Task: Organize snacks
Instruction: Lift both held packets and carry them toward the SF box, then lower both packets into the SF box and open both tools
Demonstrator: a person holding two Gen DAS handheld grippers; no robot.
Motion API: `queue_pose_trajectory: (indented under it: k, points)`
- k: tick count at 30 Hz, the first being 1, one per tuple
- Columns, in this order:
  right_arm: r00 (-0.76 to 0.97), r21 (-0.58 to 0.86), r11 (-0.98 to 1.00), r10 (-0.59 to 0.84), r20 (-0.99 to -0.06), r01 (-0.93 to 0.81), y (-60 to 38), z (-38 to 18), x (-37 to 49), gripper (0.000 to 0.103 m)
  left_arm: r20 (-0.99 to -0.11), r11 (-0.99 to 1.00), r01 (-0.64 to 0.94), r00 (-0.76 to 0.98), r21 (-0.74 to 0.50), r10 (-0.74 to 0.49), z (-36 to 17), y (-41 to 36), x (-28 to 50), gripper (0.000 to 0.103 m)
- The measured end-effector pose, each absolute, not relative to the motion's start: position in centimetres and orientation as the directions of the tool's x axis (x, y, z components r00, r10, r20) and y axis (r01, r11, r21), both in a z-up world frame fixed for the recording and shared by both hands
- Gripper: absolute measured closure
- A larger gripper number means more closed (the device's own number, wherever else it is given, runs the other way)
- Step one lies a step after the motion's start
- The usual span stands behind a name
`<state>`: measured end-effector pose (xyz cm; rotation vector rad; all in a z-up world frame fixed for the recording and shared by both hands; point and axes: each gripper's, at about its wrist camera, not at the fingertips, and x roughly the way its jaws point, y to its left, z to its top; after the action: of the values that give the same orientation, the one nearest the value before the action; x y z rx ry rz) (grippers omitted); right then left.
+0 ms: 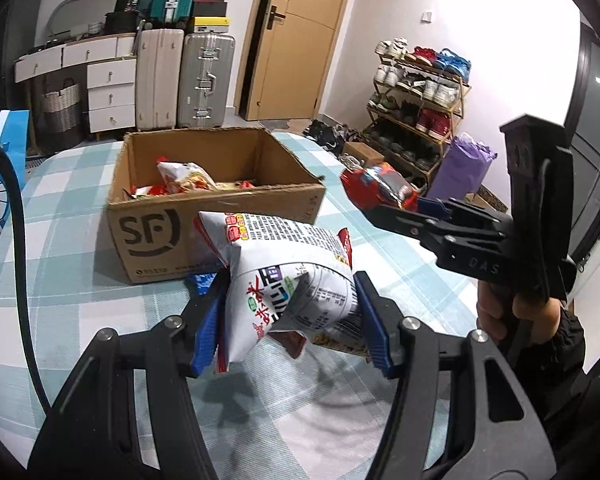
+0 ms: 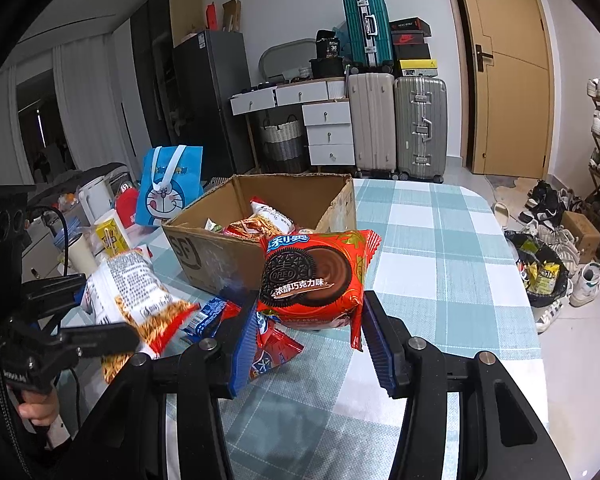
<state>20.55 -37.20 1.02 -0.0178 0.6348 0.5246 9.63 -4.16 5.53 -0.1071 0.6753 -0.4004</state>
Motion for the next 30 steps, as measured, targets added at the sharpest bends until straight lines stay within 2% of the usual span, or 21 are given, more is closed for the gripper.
queue_pose_trajectory:
  k: [15,30]
  points:
    - [0.702,0.165,0.876,0.464,-0.540,-0.452,-36.9,2.1,21.4,0.053,-0.547,0.940,0.252,0.766,-0.228,-0.338,8.3,-1.8,11.1,0.046]
    - [0.699,0.193,0.869,0.484,-0.526,-0.456,-36.4,3.1,23.6,0.053,-0.535,0.961,0.185,0.800,-0.208,-0.270,9.2,-0.8,15.7,0.046]
